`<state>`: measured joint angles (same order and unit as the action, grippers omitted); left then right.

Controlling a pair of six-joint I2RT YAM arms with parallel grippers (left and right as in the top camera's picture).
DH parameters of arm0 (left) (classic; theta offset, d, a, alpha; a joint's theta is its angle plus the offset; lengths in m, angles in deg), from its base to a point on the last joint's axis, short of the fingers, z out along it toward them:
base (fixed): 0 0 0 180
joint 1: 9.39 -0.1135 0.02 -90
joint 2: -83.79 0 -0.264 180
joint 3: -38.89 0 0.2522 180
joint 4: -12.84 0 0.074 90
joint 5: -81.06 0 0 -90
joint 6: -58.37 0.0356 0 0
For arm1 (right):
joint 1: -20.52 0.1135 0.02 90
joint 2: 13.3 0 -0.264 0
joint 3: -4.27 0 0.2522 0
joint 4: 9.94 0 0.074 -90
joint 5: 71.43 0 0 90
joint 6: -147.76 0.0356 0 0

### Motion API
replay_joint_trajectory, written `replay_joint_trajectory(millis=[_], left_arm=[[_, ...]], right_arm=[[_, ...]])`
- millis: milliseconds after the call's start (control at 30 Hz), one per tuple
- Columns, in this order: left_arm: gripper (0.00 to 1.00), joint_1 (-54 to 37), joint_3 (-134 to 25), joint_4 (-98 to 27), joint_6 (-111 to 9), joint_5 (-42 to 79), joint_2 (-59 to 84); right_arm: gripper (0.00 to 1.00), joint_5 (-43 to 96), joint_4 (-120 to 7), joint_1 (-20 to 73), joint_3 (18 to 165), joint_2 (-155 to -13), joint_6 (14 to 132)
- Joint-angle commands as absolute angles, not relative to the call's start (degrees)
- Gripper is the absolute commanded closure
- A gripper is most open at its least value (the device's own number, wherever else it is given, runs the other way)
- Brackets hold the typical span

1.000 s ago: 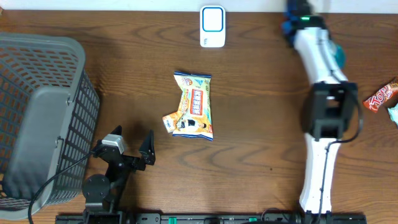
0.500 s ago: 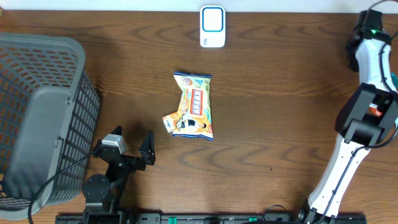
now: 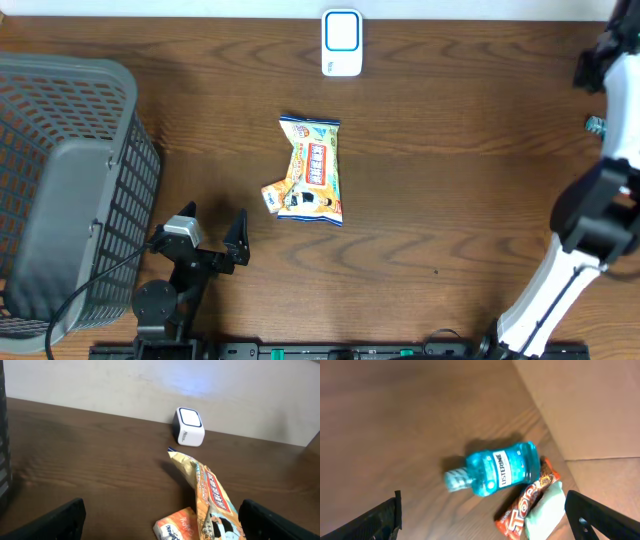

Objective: Scan the item barcode
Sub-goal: 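Move the right gripper to the yellow snack bag and grasp it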

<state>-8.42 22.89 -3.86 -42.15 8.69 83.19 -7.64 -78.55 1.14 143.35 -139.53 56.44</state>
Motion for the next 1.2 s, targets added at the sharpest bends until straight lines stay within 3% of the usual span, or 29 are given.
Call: replay_joint_trajectory(millis=[0, 233, 367, 600, 833, 1167], left_arm=[[0.02, -8.2, 23.9, -5.5, -42.2, 9.0, 83.5], [0.02, -8.2, 23.9, -5.5, -42.2, 9.0, 83.5], [0.02, -8.2, 23.9, -5.5, -42.2, 9.0, 83.5], [0.02, -8.2, 23.9, -5.6, -42.2, 9.0, 83.5], [0.02, -8.2, 23.9, -5.5, -42.2, 9.0, 83.5], [0.02, -8.2, 23.9, -5.5, -42.2, 9.0, 83.5]], right_arm=[[0.01, 5.2, -81.4, 3.8, 143.9, -131.0, 62.8], [0.01, 30.6, -88.4, 11.3, 143.9, -121.3, 74.6], [0.01, 37.6, -90.1, 17.8, 143.9, -120.1, 76.4], [0.01, 33.3, -94.9, 30.9, 143.8, -120.1, 76.4], [0.01, 19.5, -97.9, 44.1, 139.8, -120.3, 76.8], [0.01, 16.7, -89.6, 50.6, 125.0, -120.3, 82.2]])
